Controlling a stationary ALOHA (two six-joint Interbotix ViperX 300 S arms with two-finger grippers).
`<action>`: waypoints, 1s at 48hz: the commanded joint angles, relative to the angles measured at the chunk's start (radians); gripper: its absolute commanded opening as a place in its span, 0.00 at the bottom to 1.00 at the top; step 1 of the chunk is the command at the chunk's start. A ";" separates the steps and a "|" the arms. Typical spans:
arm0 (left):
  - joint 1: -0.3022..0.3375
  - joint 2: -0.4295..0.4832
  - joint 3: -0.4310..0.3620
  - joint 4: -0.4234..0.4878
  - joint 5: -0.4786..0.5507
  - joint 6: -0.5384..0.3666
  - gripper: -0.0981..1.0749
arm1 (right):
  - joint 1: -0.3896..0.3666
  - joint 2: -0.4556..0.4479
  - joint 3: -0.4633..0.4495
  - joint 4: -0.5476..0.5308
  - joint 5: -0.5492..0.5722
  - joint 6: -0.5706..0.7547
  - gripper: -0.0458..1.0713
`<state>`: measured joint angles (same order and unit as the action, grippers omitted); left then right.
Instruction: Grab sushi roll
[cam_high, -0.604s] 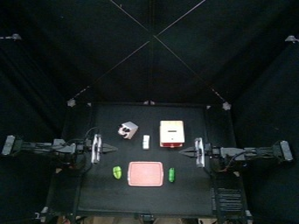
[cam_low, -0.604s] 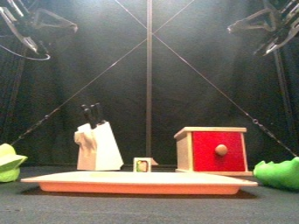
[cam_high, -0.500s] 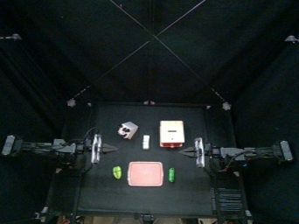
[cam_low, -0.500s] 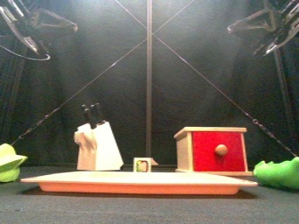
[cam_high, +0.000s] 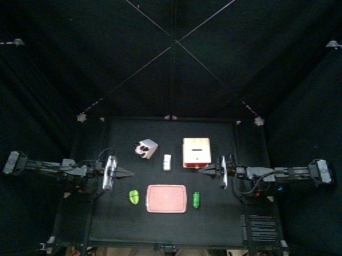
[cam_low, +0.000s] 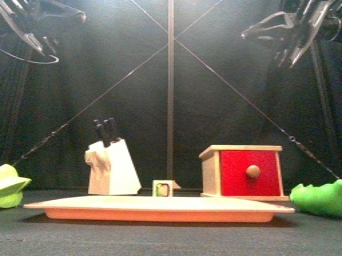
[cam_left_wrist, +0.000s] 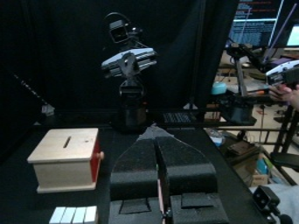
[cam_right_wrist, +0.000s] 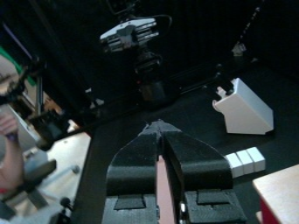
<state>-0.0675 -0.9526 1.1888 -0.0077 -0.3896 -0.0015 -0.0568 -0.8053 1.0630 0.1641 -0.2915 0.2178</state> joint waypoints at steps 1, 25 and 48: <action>0.002 0.006 -0.014 0.000 -0.023 0.002 0.06 | -0.020 0.044 -0.072 0.072 -0.006 0.057 0.06; 0.046 0.006 -0.005 -0.066 -0.025 0.002 0.06 | -0.184 0.324 -0.353 0.278 0.362 0.133 0.07; 0.069 0.006 -0.009 -0.095 -0.029 0.002 0.06 | -0.334 0.428 -0.518 0.287 0.655 0.161 0.07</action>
<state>-0.0015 -0.9511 1.1996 -0.0966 -0.4080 -0.0015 -0.3636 -0.3774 0.5937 0.4479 0.3129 0.3789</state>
